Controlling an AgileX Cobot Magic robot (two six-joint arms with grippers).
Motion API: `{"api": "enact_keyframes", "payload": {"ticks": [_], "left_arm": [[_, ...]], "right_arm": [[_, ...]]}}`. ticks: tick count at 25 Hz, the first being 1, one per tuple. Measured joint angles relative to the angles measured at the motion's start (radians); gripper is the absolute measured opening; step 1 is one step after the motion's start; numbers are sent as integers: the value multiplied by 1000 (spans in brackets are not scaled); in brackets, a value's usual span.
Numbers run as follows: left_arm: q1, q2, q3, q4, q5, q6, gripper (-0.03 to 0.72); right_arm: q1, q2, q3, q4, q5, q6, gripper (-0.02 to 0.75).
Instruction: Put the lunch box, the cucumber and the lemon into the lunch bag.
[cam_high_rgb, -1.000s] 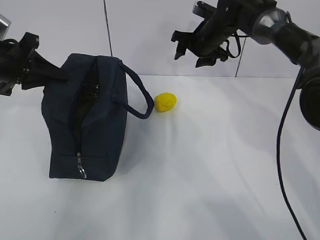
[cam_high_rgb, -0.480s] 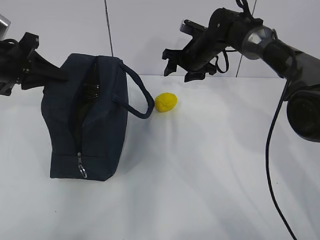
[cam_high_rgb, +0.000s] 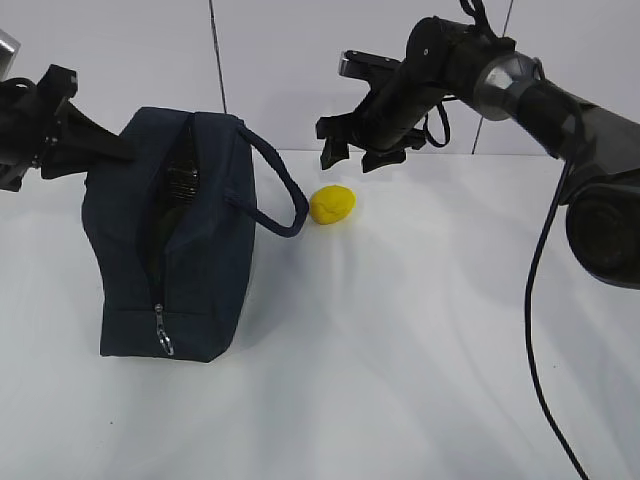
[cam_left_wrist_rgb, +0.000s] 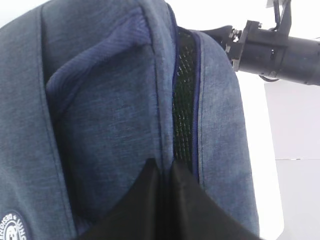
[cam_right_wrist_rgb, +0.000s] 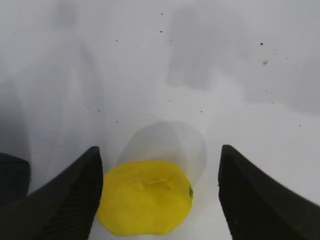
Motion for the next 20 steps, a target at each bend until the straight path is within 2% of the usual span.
{"api": "enact_keyframes", "payload": {"ticks": [20], "left_arm": [[0,0,0,0,0,-1,8]], "right_arm": [[26,6,-2,-26,59,-61,561]]}}
